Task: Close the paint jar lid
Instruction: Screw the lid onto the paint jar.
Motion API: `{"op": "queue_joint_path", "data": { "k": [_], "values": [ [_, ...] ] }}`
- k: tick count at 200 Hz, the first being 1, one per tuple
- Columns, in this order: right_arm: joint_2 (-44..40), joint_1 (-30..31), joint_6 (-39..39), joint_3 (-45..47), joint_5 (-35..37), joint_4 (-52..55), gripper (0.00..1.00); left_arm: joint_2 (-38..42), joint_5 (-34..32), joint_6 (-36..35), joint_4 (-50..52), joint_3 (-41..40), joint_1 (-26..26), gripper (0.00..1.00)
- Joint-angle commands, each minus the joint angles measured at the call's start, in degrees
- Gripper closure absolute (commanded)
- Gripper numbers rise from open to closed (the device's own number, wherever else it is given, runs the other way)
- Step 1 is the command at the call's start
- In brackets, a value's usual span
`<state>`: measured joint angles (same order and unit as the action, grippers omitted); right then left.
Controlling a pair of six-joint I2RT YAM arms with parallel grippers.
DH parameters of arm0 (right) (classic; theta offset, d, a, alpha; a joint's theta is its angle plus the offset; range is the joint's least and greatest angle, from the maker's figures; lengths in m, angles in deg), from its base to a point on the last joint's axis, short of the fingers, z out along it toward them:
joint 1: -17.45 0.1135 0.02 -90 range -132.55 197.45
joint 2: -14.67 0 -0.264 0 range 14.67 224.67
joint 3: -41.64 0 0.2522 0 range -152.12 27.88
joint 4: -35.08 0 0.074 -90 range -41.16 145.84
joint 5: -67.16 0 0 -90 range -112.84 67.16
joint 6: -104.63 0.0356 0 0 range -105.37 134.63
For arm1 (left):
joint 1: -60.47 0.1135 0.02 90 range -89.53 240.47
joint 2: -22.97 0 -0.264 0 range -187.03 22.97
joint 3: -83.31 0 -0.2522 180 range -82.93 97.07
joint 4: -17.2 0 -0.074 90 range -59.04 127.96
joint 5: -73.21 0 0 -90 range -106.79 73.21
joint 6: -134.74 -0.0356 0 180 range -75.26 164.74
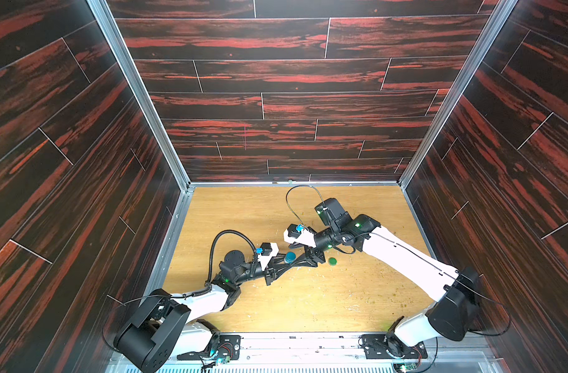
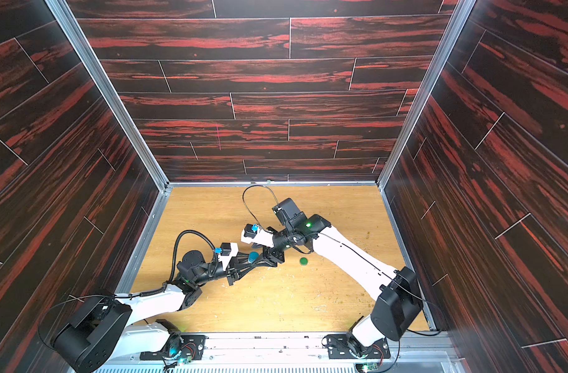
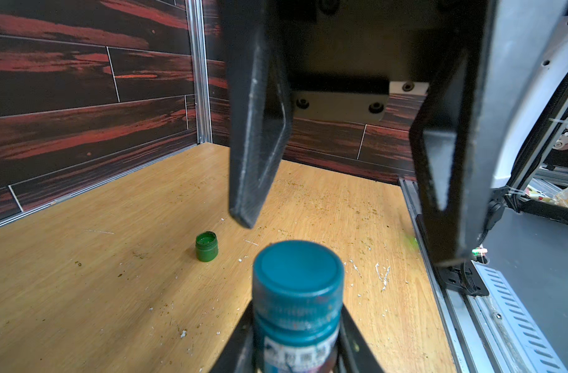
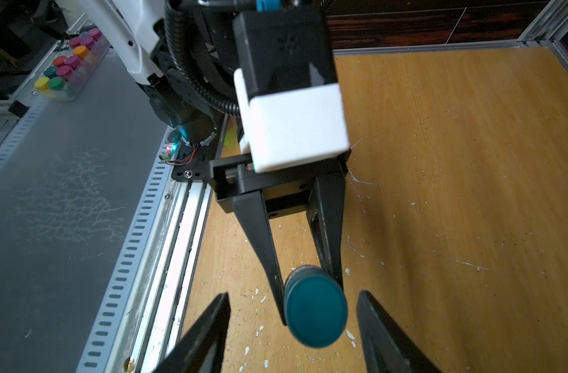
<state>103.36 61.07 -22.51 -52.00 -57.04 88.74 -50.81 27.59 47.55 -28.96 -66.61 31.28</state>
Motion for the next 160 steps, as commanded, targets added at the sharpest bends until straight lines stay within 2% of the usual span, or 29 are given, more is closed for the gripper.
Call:
{"op": "queue_joint_path", "data": {
  "k": [1, 53, 85, 126, 160],
  "values": [
    [2.0, -0.4, -0.3, -2.0, -1.7, 2.7, 0.35, 1.5, 0.6, -0.9, 0.3, 1.5, 0.4, 0.88],
    [4.6, -0.9, 0.0, -3.5, -1.8, 4.0, 0.37, 1.4, 0.4, -1.1, 0.9, 1.6, 0.4, 0.88],
    [5.6, -1.1, 0.1, -4.0, -2.1, 4.7, 0.44, 1.2, 0.3, -1.1, 1.1, 1.8, 0.4, 0.88],
    [6.7, -1.3, 0.5, -4.4, -1.9, 5.0, 0.45, 1.0, 0.3, -1.1, 1.0, 1.9, 0.4, 0.88],
    [7.1, -1.4, 0.8, -4.6, -1.8, 5.2, 0.51, 1.0, 0.2, -1.2, 1.0, 1.9, 0.4, 0.88]
  ]
}}
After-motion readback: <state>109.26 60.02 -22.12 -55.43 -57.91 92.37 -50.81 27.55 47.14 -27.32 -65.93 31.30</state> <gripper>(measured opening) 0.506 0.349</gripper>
